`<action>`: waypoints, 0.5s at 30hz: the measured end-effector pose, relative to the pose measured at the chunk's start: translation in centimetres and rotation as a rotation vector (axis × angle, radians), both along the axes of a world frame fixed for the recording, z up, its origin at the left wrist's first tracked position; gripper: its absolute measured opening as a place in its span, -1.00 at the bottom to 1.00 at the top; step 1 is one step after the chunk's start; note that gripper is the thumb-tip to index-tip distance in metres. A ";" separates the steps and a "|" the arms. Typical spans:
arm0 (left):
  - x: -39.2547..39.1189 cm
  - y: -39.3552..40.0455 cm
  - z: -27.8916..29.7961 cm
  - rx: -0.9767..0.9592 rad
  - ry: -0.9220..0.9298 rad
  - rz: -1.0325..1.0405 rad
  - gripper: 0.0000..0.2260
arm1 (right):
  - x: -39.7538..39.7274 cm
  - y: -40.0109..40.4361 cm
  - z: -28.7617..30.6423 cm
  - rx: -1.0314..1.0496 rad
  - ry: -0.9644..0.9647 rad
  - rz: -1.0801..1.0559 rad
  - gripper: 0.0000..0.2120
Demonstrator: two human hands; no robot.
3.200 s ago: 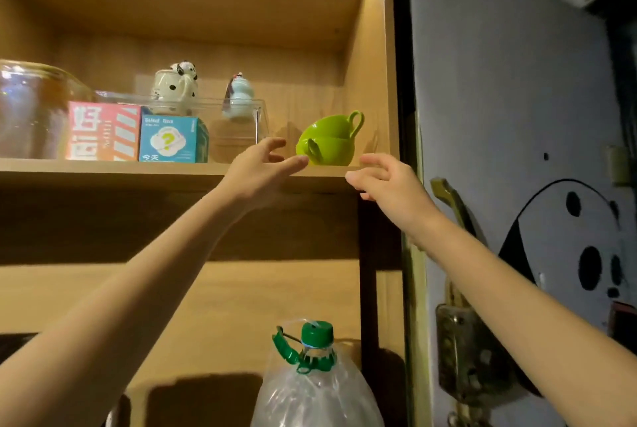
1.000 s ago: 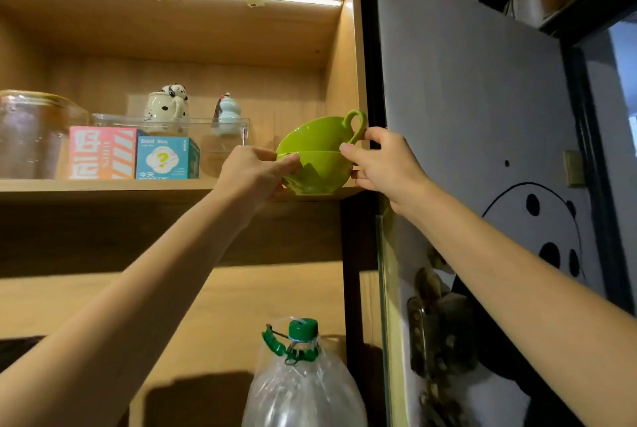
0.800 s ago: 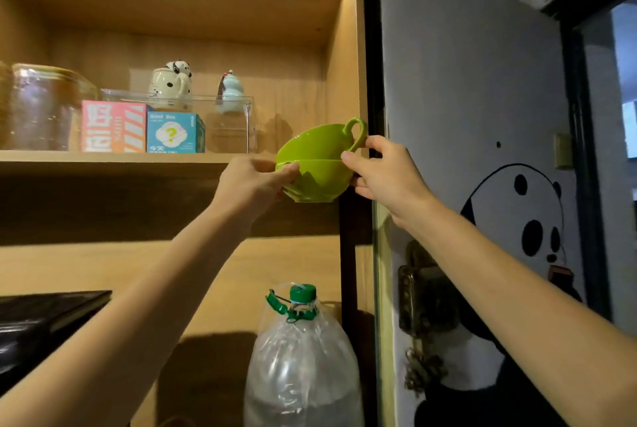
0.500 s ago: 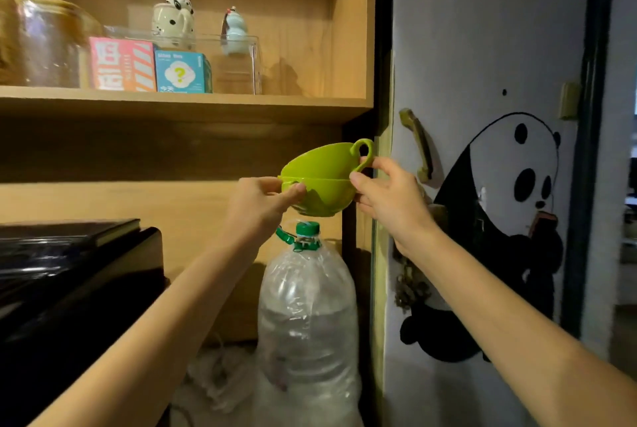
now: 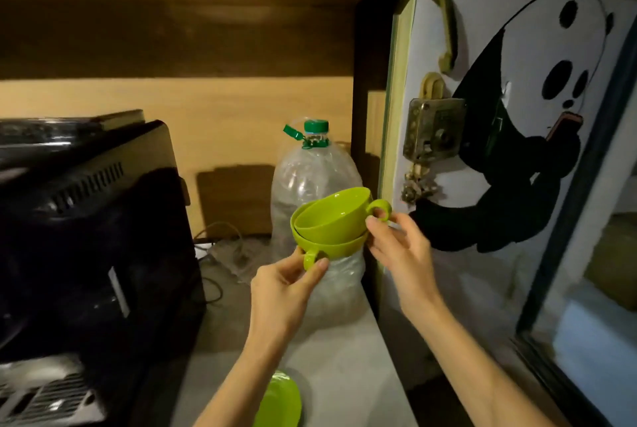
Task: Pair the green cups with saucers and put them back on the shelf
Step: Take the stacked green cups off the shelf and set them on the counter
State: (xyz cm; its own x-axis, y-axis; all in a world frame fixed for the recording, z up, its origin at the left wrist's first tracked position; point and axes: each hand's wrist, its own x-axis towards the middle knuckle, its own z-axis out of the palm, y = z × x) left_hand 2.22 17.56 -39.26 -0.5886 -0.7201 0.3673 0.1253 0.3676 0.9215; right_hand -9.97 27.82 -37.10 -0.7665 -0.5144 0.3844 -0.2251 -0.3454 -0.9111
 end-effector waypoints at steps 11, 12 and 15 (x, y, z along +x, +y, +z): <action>2.0 3.7 -13.9 0.251 -0.135 0.071 -0.83 | 1.4 1.8 -10.9 0.120 -0.494 -0.024 -0.80; 2.1 4.1 -14.8 0.269 -0.139 0.073 -0.85 | 1.4 2.0 -11.9 0.133 -0.515 -0.027 -0.77; 2.5 5.3 -16.8 0.307 -0.159 0.064 -0.81 | 1.2 2.5 -15.0 0.166 -0.566 -0.034 -0.76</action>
